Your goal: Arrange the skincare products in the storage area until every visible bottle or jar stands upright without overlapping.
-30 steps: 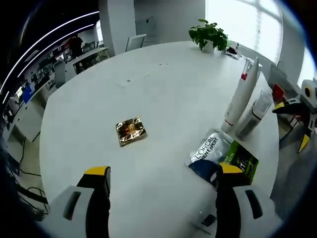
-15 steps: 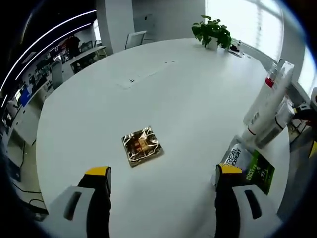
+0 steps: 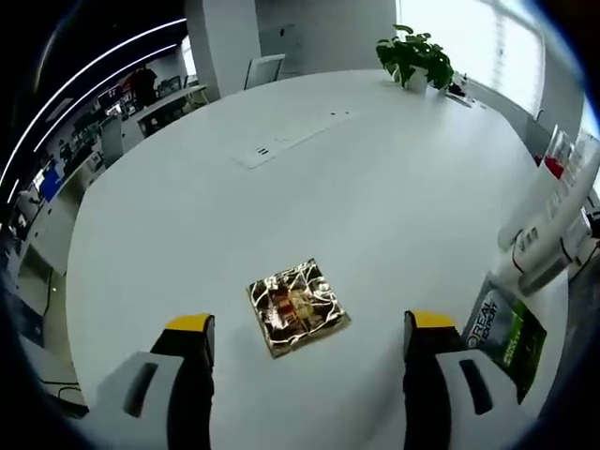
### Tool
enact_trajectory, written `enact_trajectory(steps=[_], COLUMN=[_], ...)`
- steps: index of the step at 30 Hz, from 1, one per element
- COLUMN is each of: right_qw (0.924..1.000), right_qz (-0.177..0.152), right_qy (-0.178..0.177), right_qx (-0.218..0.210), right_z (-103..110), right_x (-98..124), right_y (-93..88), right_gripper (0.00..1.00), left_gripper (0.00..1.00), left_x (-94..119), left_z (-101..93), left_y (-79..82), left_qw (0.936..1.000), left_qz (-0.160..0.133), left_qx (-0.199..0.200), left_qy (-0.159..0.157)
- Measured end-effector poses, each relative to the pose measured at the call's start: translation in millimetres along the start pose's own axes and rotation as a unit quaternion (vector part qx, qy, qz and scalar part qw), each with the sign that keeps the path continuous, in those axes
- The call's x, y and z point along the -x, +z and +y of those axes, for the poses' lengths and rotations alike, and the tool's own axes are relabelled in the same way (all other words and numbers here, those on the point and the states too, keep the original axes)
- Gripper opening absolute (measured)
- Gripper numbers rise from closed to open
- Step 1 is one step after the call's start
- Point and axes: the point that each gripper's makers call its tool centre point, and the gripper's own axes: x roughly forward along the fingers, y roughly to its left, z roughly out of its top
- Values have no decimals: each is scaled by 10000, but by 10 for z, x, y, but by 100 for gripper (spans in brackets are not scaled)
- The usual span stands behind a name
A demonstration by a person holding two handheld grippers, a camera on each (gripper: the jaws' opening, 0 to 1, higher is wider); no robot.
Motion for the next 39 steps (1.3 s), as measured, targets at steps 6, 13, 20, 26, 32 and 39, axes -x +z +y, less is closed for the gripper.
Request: enact_trajectory(steps=[6, 13, 20, 26, 32, 39], right_qw=[10000, 10000, 9999, 9999, 9999, 9999], right_qz=[7, 30, 40, 69, 74, 78], right_qy=[-36, -39, -58, -59, -62, -65], right_qx=[-44, -66, -100, -90, -95, -94], right_z=[-17, -23, -34, -32, -29, -30], right_x=[1, -2, 0, -7, -10, -11], right_y=[-7, -19, -24, -33, -33, -37], right_gripper=[91, 91, 91, 91, 91, 91], left_gripper=[78, 75, 73, 70, 69, 52], left_x=[-105, -224, -272, -300, -305, -297], left_z=[17, 90, 95, 88, 93, 39], left_y=[-5, 41, 18, 15, 9, 22], left_qw=[9998, 9991, 9984, 9977, 9975, 9965], left_qz=[219, 405, 519, 559, 551, 486], left_qx=[-17, 0, -93, -78, -176, -342], left_qy=[0, -98, -187, -382, -407, -595])
